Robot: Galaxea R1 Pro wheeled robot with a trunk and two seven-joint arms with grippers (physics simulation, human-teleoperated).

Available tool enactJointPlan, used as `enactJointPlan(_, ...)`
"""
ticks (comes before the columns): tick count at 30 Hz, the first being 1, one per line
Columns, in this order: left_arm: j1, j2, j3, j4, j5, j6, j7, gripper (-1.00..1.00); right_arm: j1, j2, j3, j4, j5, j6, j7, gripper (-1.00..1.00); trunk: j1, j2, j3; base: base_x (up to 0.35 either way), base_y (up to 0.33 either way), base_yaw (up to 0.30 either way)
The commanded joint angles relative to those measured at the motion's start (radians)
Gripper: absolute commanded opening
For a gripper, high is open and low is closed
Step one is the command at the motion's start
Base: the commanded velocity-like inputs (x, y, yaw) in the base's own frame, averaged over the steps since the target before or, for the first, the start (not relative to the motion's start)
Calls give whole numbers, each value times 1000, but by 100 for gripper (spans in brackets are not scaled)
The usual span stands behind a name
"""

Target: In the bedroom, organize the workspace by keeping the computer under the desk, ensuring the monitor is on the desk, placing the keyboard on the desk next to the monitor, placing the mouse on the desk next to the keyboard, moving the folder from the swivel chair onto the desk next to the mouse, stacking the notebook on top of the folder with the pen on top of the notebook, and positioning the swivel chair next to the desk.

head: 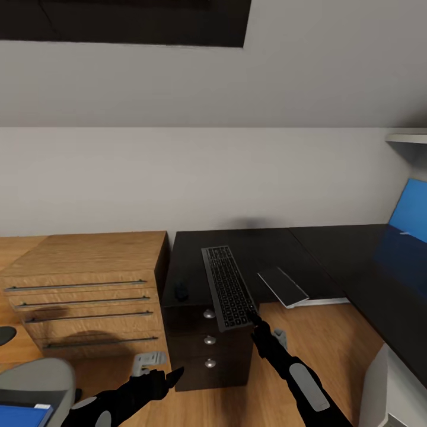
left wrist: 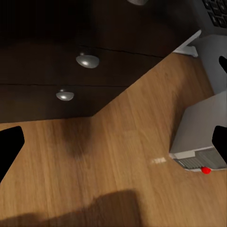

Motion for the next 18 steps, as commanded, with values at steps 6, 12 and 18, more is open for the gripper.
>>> enactJointPlan(6, 0, 0, 5, -1, 3, 4, -2, 100, 0, 0, 0, 0, -8, 4, 0, 100, 0, 0, -1, 101, 21, 0)
enactJointPlan(12, 0, 0, 22, -1, 3, 5, -2, 100, 0, 0, 0, 0, -6, 4, -1, 100, 0, 0, -1, 86, 21, 0)
enactJointPlan(18, 0, 0, 24, -1, 3, 6, -2, 100, 0, 0, 0, 0, -4, 4, -3, -100, 0, 0, -1, 8, 2, 0)
